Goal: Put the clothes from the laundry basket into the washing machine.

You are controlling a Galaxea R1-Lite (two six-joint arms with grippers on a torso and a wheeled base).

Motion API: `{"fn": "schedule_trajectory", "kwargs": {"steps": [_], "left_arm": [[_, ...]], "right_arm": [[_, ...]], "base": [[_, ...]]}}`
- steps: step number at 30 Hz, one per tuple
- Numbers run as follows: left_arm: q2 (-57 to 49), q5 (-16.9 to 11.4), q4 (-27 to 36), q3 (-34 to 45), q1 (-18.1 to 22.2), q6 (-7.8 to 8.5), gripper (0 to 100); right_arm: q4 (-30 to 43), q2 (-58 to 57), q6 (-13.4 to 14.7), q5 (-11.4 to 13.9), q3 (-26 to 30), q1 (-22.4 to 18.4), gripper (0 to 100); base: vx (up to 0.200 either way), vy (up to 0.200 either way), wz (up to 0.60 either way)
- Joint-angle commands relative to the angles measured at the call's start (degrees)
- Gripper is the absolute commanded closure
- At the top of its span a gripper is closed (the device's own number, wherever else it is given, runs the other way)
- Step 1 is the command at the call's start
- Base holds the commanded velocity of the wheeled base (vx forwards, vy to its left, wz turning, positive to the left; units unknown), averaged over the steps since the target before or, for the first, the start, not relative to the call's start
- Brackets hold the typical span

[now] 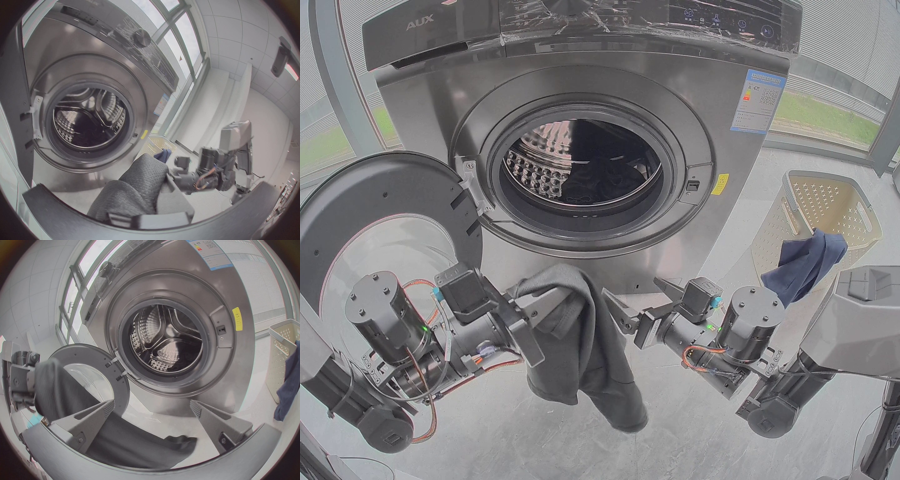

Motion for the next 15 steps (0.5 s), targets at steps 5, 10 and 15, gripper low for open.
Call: {"fn": "schedule_trajectory", "kwargs": {"steps": [5,10,15], "left_arm": [[1.27,4.80,0.01,-4.96,0.46,-0.76,100],[1.27,4.89,0.01,-4.96,0.46,-0.76,100],[2.06,5.15,0.01,-4.96,0.46,-0.67,100]], "right_arm": [[-0.05,-0.57,-0.95,0.05,3.30,-1.49,0],[-0.05,-0.74,-1.13,0.05,2.60,-0.52,0],[-0.14,-0.92,-2.01,0.40,1.90,0.97,0]], "base": [[0.000,0.000,0.00],[0.000,0.000,0.00],[0.000,0.000,0.00]]}}
